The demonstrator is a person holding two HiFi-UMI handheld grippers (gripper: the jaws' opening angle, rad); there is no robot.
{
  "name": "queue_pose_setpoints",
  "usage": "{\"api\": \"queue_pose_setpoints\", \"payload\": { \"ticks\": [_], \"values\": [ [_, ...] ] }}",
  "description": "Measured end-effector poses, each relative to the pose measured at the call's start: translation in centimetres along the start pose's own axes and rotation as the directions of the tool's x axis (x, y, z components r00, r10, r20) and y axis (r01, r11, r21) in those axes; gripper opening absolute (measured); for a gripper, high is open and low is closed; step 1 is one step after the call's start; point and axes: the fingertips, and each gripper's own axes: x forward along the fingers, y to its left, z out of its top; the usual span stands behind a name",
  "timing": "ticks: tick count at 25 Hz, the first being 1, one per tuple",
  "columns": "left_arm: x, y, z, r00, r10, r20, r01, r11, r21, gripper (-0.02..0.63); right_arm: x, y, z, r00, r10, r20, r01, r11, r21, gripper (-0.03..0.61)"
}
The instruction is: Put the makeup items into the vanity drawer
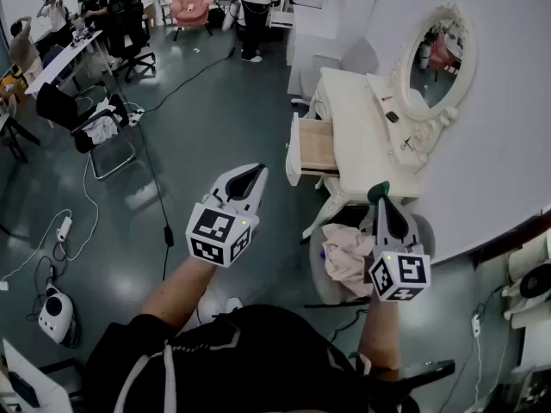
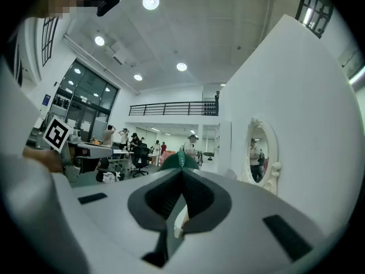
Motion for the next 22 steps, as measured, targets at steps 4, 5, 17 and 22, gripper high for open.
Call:
{"api": "queue_pose_setpoints", "payload": {
  "ticks": [4, 5, 17, 22],
  "values": [
    [-0.5, -0.4, -0.2, 1.000, 0.008, -0.011, -0.007, 1.000, 0.008, 0.003, 0.2, 0.5, -0.2, 1.000, 0.016, -0.008, -0.016, 1.000, 0.002, 0.003],
    [-0.5, -0.5, -0.3, 1.000, 0.007, -0.014, -0.007, 1.000, 0.009, 0.003, 0.2, 0.5, -0.1, 1.000, 0.017, -0.008, -0.017, 1.000, 0.000, 0.005],
    [-0.9, -0.6, -0.3, 1.000, -0.014, -0.011, 0.014, 1.000, 0.018, 0.003, 0.2, 1.4, 0.3, 0.999, 0.028, 0.017, -0.028, 0.999, 0.033, 0.005],
    [-1.3, 0.6, -0.1, 1.000, -0.020, -0.007, 0.020, 1.000, 0.020, 0.003, 1.3, 2.8, 0.3, 1.000, 0.029, 0.011, -0.029, 0.999, 0.036, 0.005]
  ]
}}
